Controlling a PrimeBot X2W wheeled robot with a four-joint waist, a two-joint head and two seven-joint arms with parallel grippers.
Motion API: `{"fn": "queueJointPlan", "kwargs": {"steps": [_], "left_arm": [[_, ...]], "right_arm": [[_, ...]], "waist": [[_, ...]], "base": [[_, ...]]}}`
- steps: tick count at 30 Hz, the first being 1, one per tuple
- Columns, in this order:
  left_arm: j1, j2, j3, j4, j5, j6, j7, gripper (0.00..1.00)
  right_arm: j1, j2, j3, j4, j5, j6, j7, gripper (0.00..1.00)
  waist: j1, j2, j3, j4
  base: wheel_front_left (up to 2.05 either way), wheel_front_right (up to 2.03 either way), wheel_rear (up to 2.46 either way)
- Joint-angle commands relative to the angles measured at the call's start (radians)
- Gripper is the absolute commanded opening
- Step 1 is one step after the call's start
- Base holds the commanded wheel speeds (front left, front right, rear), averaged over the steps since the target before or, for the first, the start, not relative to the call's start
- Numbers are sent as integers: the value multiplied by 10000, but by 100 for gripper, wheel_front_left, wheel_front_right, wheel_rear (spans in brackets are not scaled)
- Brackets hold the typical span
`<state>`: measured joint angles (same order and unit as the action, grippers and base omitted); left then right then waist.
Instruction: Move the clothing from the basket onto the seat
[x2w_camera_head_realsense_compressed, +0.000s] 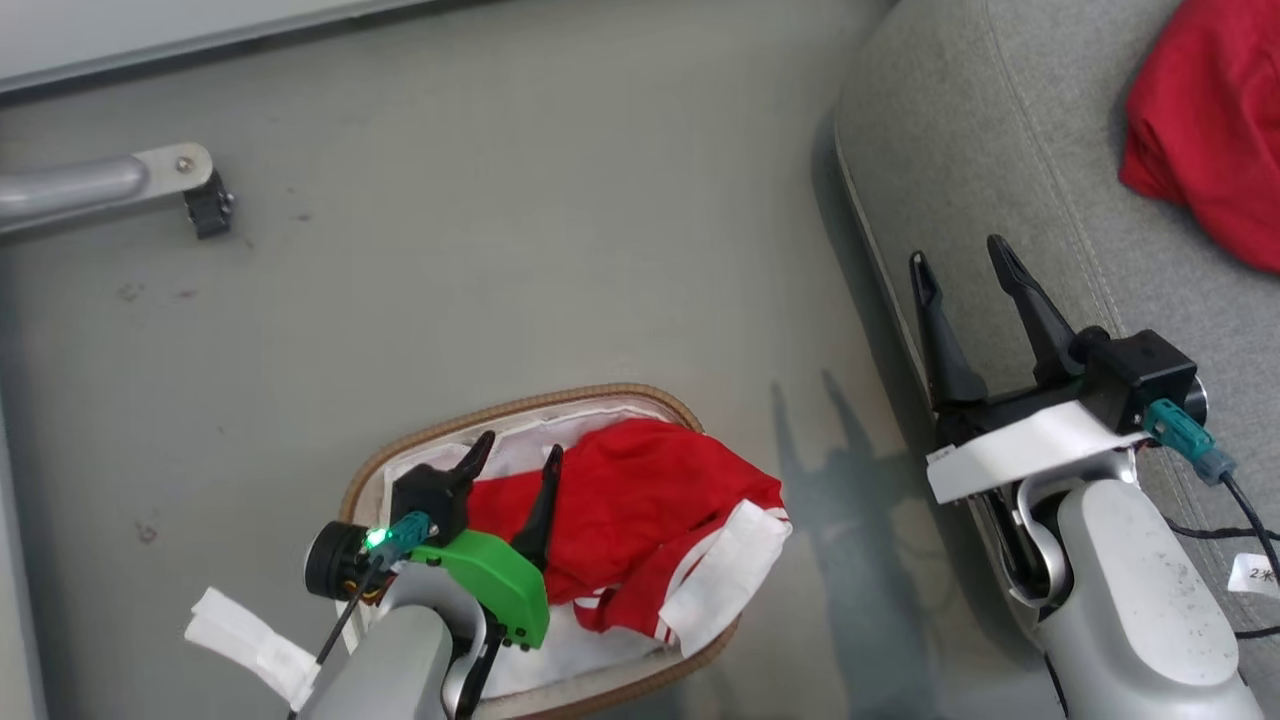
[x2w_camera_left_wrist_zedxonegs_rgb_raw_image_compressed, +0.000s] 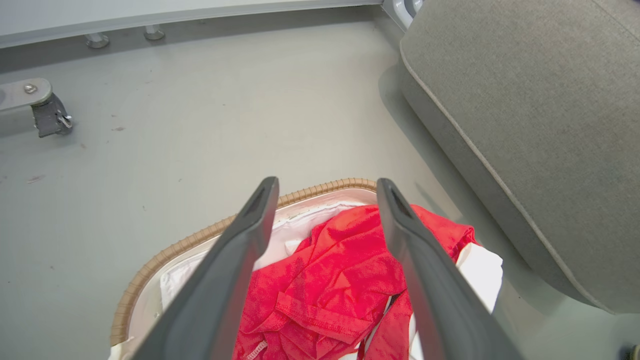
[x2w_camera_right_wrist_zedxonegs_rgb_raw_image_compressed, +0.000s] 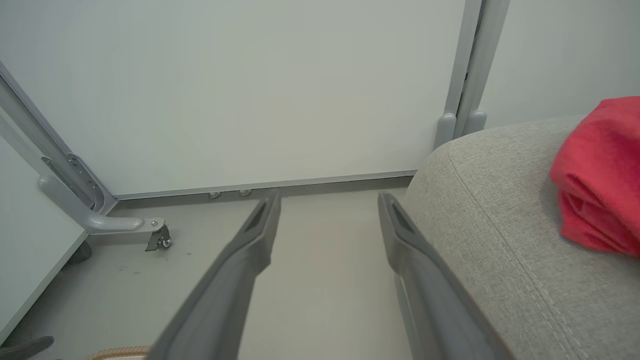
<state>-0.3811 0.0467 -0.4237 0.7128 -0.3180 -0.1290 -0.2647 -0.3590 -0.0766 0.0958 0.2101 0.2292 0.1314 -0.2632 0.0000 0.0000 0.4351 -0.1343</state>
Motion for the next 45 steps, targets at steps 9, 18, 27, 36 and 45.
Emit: {"fn": "queueJointPlan", "kwargs": {"steps": [9, 18, 27, 36, 45], "left_arm": [[-1739, 156, -1018, 1651, -350, -22, 5, 100], [-2836, 229, -2802, 3533, -872, -23, 5, 100], [-3573, 203, -4529, 4408, -1652, -24, 95, 100], [-4332, 259, -5080, 5381, -2006, -5, 231, 100], [-4584, 277, -5274, 5721, -1920, 337, 755, 40]], "right_arm": [[-960, 192, 391, -375, 50, -14, -24, 100], [-1380, 214, 614, -368, -111, -14, -24, 100], [-1700, 94, 738, -485, -182, -14, -24, 100], [-1808, -74, 726, -417, -98, -14, -24, 100], [-1894, -103, 670, -376, -144, -14, -24, 100]], "waist": [[0, 0, 2632, -1222], [0, 0, 3610, -1369], [0, 0, 4387, -1358], [0, 0, 4882, -1244], [0, 0, 4915, -1267]], "base": [[0, 0, 0], [0, 0, 0], [0, 0, 0], [0, 0, 0], [0, 0, 0]]}}
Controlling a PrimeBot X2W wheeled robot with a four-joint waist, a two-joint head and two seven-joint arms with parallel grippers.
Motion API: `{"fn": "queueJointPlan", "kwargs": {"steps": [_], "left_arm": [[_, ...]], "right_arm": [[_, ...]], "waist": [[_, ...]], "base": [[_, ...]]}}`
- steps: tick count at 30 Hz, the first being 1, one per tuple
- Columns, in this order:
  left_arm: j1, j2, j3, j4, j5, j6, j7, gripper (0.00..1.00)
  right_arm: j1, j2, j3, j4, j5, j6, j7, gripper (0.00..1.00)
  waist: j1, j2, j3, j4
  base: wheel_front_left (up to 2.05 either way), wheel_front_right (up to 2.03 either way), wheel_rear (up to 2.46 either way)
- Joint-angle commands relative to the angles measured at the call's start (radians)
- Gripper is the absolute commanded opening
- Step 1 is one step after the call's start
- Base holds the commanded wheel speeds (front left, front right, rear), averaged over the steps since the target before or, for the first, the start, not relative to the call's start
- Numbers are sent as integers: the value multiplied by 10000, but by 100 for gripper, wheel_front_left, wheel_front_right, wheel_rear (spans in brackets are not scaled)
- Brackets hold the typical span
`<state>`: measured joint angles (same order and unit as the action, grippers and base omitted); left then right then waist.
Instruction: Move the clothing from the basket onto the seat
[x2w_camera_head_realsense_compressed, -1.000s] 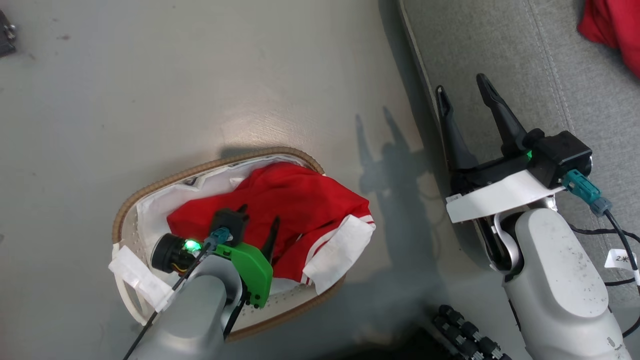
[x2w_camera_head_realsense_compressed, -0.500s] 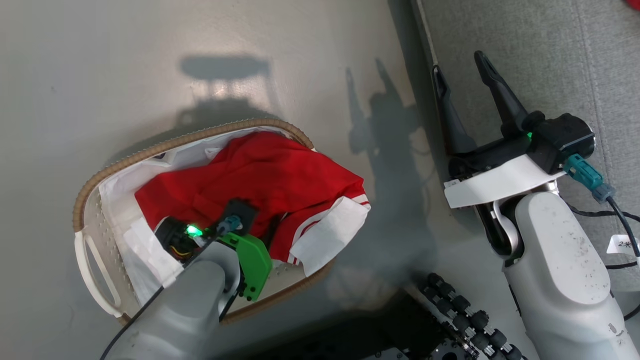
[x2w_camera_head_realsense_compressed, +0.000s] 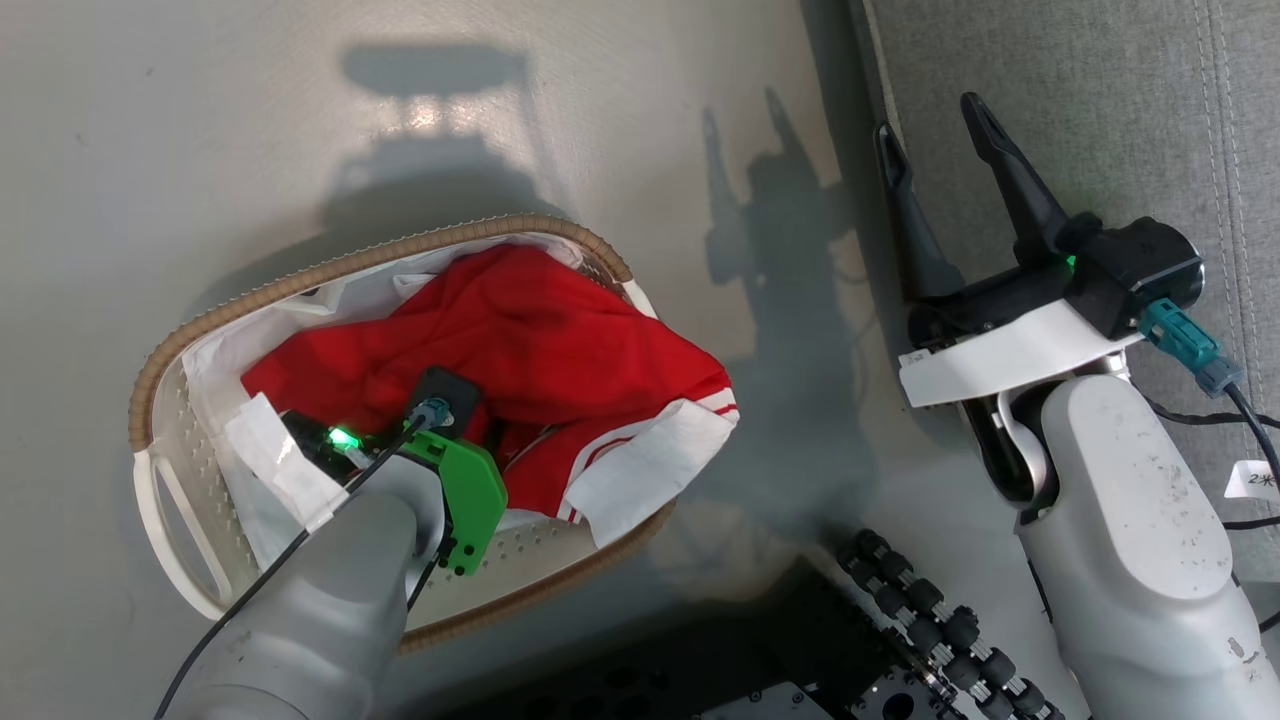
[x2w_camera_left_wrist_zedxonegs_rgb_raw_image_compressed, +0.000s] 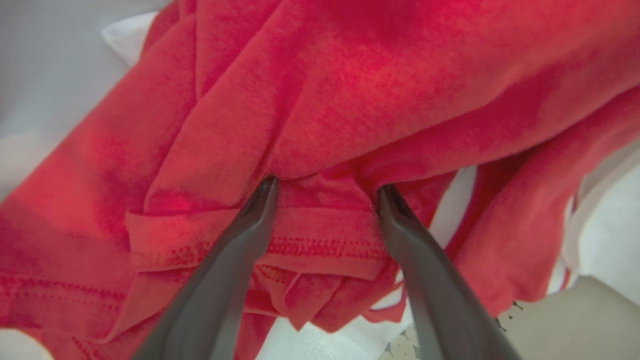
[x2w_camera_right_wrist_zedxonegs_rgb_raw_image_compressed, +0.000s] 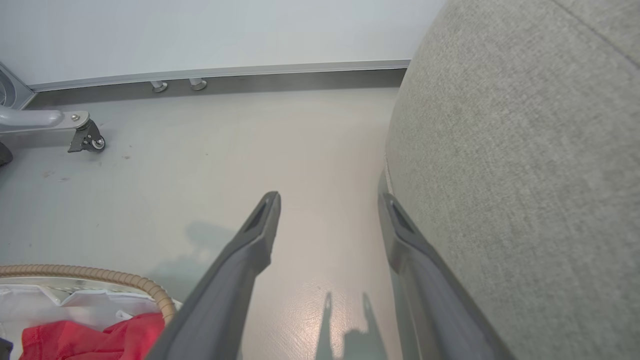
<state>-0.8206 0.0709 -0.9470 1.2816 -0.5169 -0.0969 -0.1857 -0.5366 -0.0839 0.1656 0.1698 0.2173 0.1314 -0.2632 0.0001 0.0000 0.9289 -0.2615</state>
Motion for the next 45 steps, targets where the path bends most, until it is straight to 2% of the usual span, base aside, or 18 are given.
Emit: {"fn": "queueJointPlan", "kwargs": {"steps": [1, 8, 16, 24, 30, 39, 45], "left_arm": [[-197, 17, -28, 41, 26, 16, -49, 0], [128, -27, 174, 66, -285, 112, -263, 0], [650, -3, 523, -168, -571, 318, -799, 0], [1763, 203, 1839, -2134, -528, 690, -797, 0], [2932, 126, 2973, -3424, 30, 634, -800, 0], [4322, -101, 4556, -4795, 928, 345, -789, 0], [5036, -184, 5559, -6256, 1661, 114, -791, 0]], "right_arm": [[-119, -15, -26, 39, -28, -14, -24, 100], [-196, 101, 99, 151, 108, -14, -24, 100], [49, 151, 195, 434, 144, -14, -24, 100], [466, 71, 89, 701, 211, -14, -24, 100], [927, -27, 78, 971, 210, -14, -26, 100], [1632, -135, 96, 1326, 284, -14, -26, 100], [2148, -133, 17, 1534, 339, -12, -24, 100]], "waist": [[-1, 0, -57, 10], [-1, 0, -589, -54], [-1, 0, -1778, -41], [-1, 0, -3112, 336], [-1, 0, -4256, 775], [-1, 0, -5704, 1420], [-1, 0, -6554, 1747]], "base": [[0, 0, 0], [0, 0, 0], [0, 0, 0], [0, 0, 0], [0, 0, 0], [0, 0, 0], [0, 0, 0]]}}
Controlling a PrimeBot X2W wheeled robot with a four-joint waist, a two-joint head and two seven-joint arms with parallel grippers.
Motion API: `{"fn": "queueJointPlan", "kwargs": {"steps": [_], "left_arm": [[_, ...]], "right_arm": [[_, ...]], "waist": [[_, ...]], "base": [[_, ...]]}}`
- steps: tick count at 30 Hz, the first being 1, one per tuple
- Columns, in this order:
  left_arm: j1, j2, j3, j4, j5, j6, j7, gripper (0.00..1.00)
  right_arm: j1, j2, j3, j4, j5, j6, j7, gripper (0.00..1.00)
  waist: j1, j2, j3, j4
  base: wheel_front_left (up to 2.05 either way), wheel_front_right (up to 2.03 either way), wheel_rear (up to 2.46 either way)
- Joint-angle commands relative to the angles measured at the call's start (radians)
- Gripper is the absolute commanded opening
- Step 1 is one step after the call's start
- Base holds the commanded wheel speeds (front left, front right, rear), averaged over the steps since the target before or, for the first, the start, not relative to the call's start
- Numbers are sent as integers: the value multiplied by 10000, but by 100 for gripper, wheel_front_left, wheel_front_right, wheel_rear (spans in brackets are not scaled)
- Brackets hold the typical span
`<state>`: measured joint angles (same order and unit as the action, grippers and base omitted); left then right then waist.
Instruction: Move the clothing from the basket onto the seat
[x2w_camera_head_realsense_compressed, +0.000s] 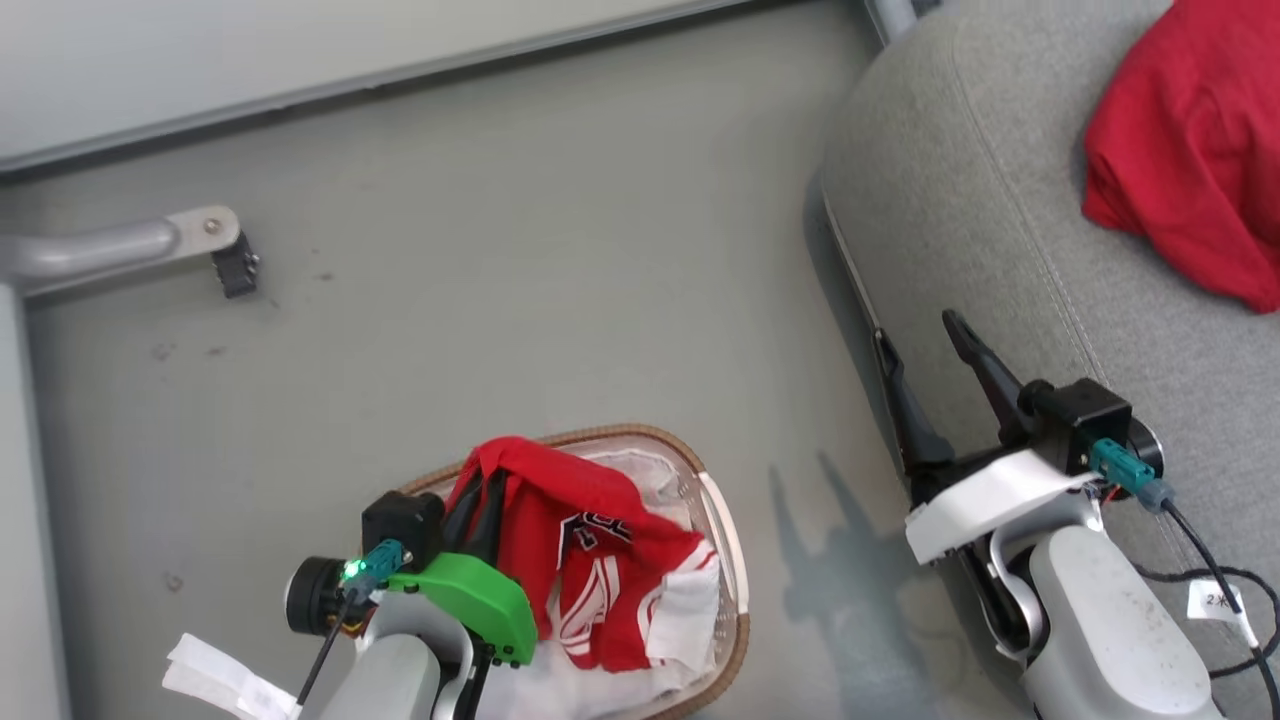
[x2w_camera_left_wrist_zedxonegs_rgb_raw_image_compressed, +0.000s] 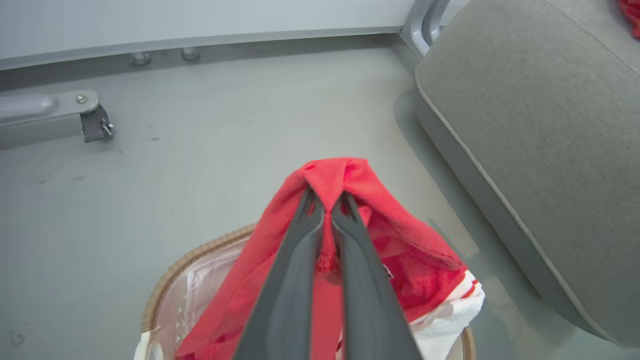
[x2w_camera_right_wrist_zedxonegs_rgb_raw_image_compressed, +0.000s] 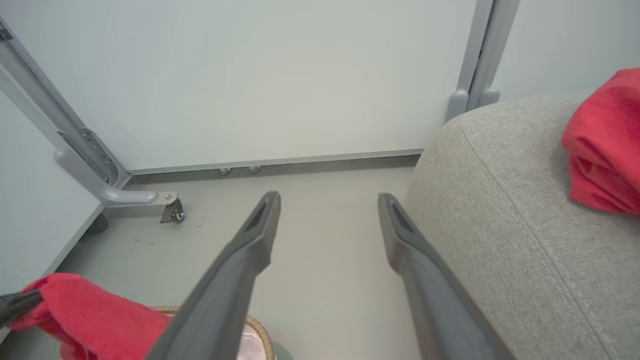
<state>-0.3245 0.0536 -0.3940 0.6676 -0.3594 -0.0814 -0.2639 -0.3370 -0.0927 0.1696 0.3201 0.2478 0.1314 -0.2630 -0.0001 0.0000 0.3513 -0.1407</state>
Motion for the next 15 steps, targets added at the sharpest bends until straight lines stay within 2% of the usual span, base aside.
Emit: {"fn": "queueJointPlan", "kwargs": {"steps": [1, 15], "left_arm": [[197, -16, 156, -420, 242, -96, -7, 0], [835, -22, 929, -3787, 172, -320, -7, 0]], "right_arm": [[241, -49, -59, 35, 22, -14, -26, 100], [1354, 40, -261, 375, 52, -12, -26, 100]], "waist": [[1, 0, -904, 604], [1, 0, -2479, 861]], "base": [[0, 0, 0], [0, 0, 0]]}}
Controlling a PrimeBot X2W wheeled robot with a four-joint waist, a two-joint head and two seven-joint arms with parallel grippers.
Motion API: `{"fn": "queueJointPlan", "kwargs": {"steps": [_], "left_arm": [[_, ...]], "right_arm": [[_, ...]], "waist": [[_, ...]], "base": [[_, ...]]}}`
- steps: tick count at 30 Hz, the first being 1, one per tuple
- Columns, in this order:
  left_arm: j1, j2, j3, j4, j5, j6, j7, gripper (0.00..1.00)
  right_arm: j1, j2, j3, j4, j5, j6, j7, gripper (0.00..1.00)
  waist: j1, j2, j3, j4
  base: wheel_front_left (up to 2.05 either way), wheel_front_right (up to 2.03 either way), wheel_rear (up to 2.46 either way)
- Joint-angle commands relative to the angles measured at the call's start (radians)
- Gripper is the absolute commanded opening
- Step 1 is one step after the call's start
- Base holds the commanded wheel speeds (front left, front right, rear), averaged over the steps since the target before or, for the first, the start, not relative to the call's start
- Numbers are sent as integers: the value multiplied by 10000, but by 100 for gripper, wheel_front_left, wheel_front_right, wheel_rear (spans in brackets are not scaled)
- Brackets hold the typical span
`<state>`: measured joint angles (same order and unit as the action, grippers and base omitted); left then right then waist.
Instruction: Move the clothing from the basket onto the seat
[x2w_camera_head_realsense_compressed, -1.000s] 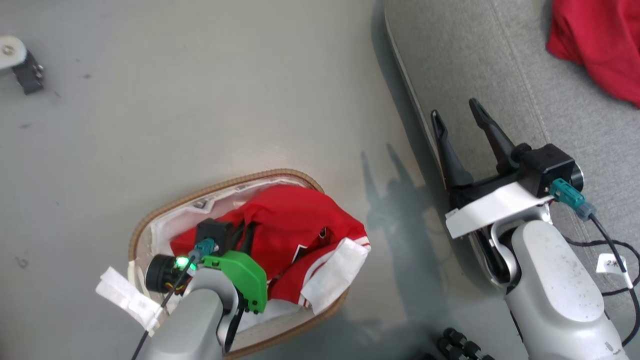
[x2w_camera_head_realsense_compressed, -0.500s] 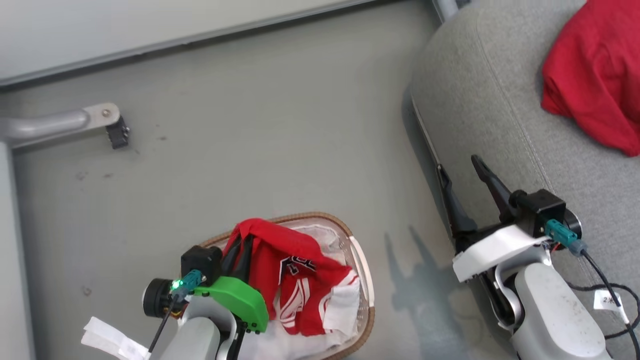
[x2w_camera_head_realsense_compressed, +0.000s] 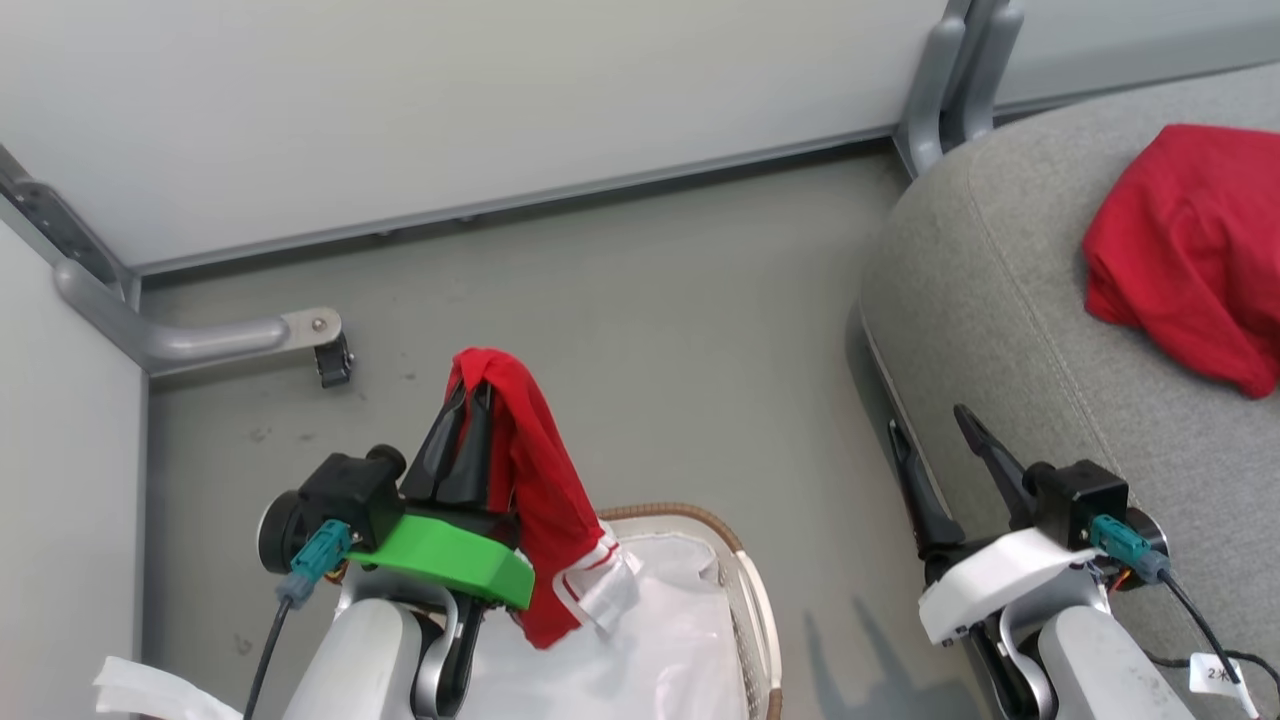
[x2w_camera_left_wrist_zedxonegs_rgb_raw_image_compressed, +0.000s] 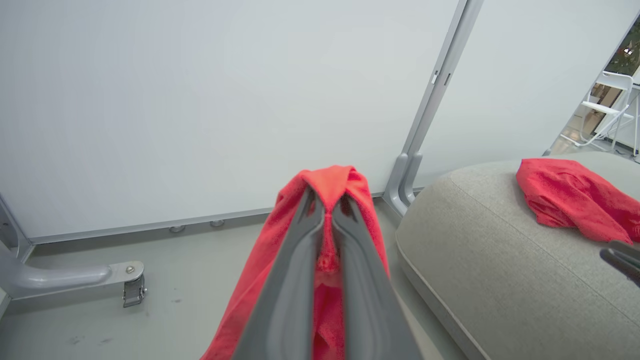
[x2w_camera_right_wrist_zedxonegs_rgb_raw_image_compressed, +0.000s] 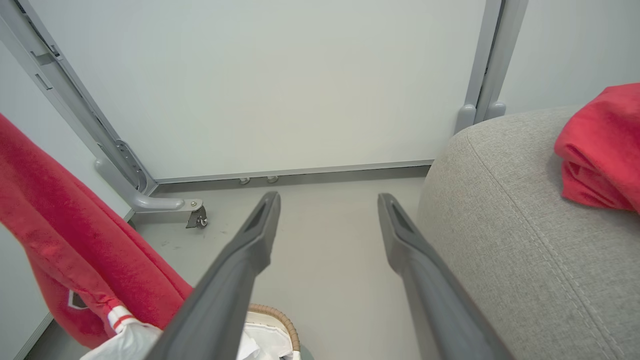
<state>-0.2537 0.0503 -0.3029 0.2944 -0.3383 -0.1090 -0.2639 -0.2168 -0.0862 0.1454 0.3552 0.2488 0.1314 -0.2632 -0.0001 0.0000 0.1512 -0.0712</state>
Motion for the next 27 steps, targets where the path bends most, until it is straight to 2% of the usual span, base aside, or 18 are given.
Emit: {"fn": "queueJointPlan", "kwargs": {"steps": [1, 8, 11, 15, 18, 23, 27], "left_arm": [[117, 11, 11, -220, -7, -44, -7, 0], [-227, 11, -61, -1160, -113, -40, -7, 0], [-296, 11, -101, -1332, -149, -18, -8, 0], [-319, 12, -248, -1481, -205, 28, -8, 0], [-343, 11, -437, -1574, -283, 33, -8, 0], [-469, 12, -932, -1793, -381, 65, -8, 0], [-613, 12, -1450, -1895, -582, 96, -8, 0]], "right_arm": [[225, -19, -23, 32, 56, -14, -24, 100], [705, 57, 127, 95, -33, -14, -24, 100], [833, 24, 485, 133, -103, -12, -24, 100], [835, -52, 1479, 59, -112, -12, -25, 100], [567, -116, 2595, -67, 102, -12, -25, 100], [-248, -154, 4056, -76, 552, -14, -24, 100], [-1153, -59, 4747, 232, 568, -12, -25, 100]], "waist": [[1, 0, -555, 169], [1, 0, -986, 175], [1, 0, -1101, 184], [1, 0, -1181, 261], [1, 0, -1187, 378], [1, 0, -1029, 717], [1, 0, -864, 1110]], "base": [[0, 0, 0], [0, 0, 0], [0, 0, 0], [0, 0, 0], [0, 0, 0], [0, 0, 0], [0, 0, 0]]}}
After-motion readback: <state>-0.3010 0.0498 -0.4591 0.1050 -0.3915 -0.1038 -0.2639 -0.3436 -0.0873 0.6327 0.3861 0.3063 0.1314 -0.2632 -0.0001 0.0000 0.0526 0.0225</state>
